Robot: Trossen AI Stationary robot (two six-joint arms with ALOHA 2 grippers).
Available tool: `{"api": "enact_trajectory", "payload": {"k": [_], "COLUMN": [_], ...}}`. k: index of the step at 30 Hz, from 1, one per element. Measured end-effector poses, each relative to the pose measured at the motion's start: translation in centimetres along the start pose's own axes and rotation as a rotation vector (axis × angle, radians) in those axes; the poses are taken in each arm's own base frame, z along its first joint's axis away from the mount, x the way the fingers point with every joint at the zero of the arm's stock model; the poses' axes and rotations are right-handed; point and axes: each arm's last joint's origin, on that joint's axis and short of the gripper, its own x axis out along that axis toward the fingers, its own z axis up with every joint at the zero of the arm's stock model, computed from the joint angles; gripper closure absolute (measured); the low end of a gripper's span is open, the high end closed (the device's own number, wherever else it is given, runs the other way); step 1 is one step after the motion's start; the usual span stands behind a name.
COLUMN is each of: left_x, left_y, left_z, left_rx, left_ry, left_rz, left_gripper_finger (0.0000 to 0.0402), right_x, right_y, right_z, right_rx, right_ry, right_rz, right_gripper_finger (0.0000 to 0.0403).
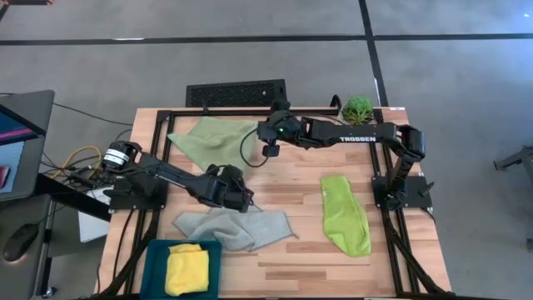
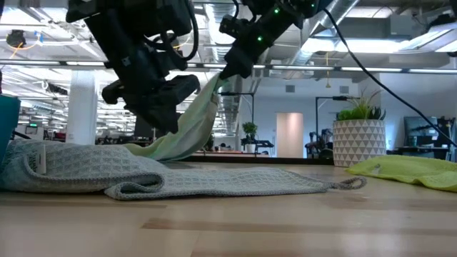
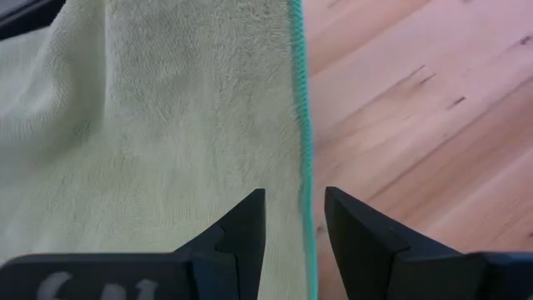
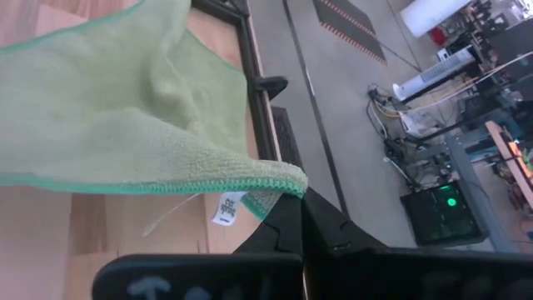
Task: Fold microfiber towels
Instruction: Fold the light green microfiber cloth
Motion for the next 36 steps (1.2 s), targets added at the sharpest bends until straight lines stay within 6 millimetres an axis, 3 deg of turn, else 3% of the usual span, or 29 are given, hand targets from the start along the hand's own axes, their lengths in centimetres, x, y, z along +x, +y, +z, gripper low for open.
{"api": "enact_trajectory", "payload": {"k": [24, 32, 36], "left_x": [0.3, 2.4, 2.4], "left_y": [-0.3, -1.3, -1.4], "left_z": [0.7, -0.8, -0.7], "left_rx": [0.007, 0.104, 0.103], "left_ry": [-0.067, -0.060, -0.079], "left_rz": [-0.006, 0.034, 0.041], "left_gripper_finger": [0.0283, 0.0283, 0.0283], "right_x": [0.0, 0.0, 0.0], "right_y": [0.0, 0.0, 0.1], "right_z": [0.0, 0.0, -0.1], "right_rx": [-0.001, -0.003, -0.005], "right_ry": [0.001, 0.004, 0.009], "right_rz": [0.001, 0.003, 0.005], "right_gripper_finger": [0.0395, 0.0395, 0.0395]}}
